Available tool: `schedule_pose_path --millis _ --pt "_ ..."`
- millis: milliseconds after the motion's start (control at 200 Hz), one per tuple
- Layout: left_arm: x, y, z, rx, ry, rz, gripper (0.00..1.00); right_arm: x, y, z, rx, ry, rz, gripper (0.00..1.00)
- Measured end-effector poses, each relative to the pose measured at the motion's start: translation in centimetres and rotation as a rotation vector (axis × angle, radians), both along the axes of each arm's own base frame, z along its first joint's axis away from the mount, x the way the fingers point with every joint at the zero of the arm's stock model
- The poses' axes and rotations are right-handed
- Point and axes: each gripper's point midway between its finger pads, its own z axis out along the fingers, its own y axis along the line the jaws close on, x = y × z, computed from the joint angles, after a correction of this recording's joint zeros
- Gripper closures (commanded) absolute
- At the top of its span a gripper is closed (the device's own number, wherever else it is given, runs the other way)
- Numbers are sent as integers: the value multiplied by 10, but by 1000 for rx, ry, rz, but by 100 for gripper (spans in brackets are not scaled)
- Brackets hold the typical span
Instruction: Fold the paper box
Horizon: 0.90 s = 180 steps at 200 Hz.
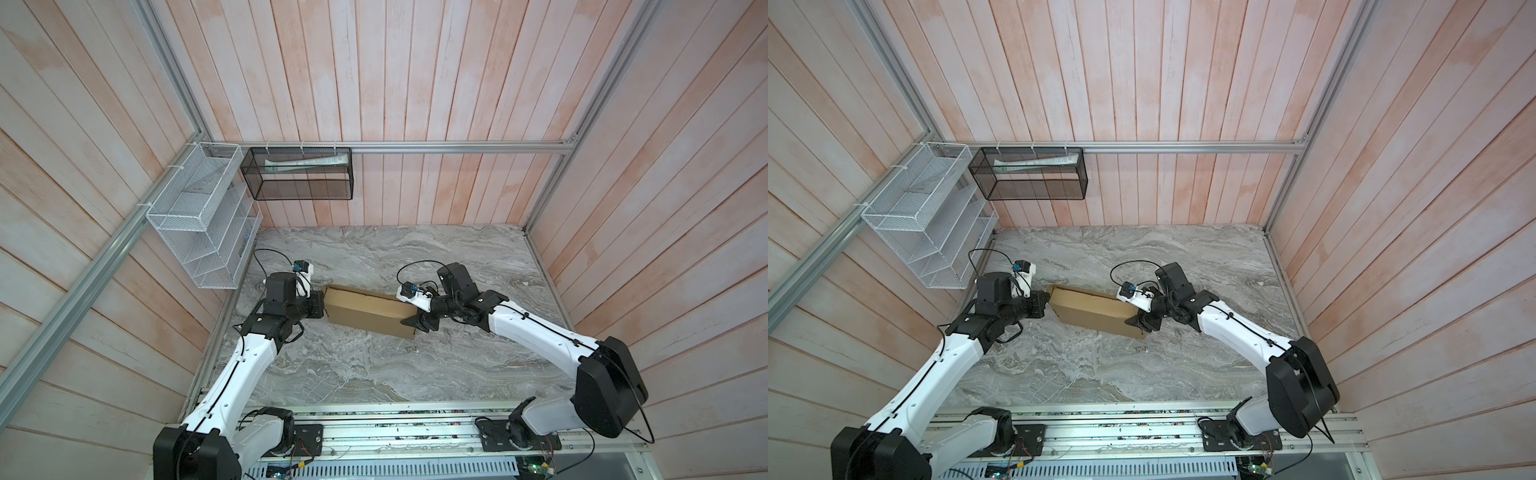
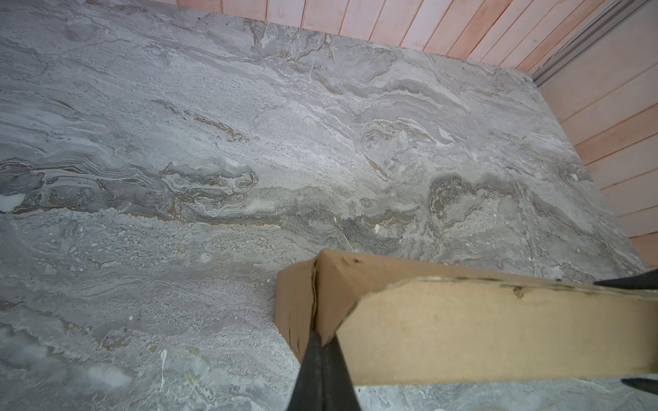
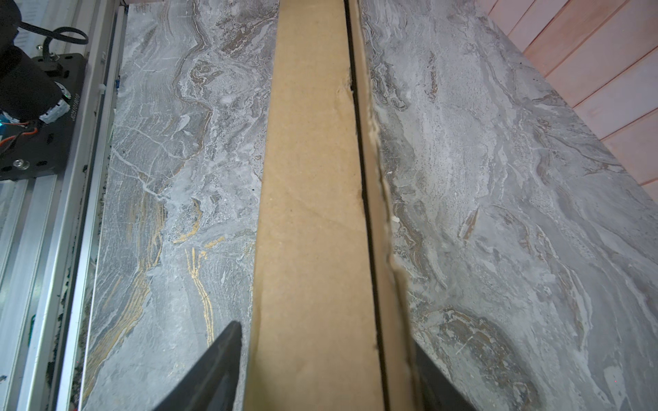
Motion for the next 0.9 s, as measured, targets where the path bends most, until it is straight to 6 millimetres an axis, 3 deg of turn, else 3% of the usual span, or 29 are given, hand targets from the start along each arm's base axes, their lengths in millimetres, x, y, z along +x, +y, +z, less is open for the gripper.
schedule_pose_path --millis 540,900 --pt "1 1 -1 12 0 8 100 4 -12 27 88 -43 -58 32" --pt "1 1 -2 13 4 8 100 6 -18 74 202 -121 -96 35"
